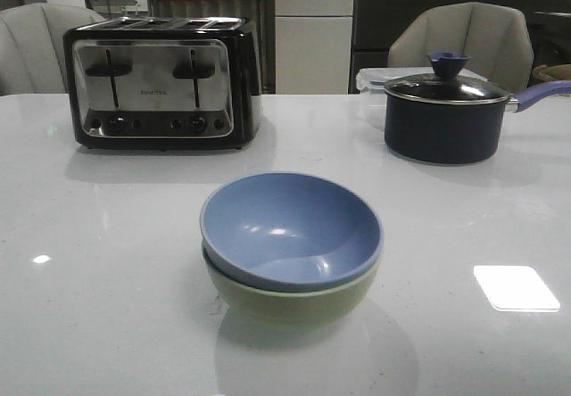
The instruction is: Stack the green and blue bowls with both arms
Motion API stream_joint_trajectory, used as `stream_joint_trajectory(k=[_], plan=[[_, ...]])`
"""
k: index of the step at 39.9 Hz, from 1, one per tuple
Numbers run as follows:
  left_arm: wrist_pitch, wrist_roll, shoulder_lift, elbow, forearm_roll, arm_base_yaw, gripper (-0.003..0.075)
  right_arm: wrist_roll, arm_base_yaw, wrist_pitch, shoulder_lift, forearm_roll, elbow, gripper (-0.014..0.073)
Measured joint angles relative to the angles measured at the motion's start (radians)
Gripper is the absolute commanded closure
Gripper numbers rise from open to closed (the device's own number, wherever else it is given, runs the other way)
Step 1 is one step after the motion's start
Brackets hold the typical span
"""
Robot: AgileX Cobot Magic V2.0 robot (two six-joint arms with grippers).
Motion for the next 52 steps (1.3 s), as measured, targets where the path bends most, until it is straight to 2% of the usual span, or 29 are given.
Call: stream_joint_trajectory(k=[7, 10, 36, 40, 43, 52], plan=[[0.0, 0.0, 0.0, 0.0, 0.0, 0.0, 0.0631, 0.0, 0.0, 0.0, 0.0, 0.0, 0.0, 0.0482], [0.0, 0.0, 0.0, 0.0, 0.002, 0.0, 0.0627, 0.0, 0.0, 0.0, 0.0, 0.0, 0.0, 0.0543], [0.001, 0.0, -0.029, 0.004, -0.004, 0.003, 0.0627, 0.0, 0.0, 0.0, 0.0, -0.002, 0.0, 0.0541], [-0.001, 0.0, -0.081, 0.011, 0.011, 0.058, 0.0627, 0.0, 0.0, 0.0, 0.0, -0.002, 0.0, 0.0541], [-0.038, 0.0, -0.136, 0.037, 0.03, 0.136, 0.0627, 0.0, 0.0, 0.0, 0.0, -0.002, 0.0, 0.0541], [-0.36, 0.0, -0.35, 0.232, 0.038, 0.383, 0.0627, 0.0, 0.0, 0.0, 0.0, -0.002, 0.0, 0.0541]])
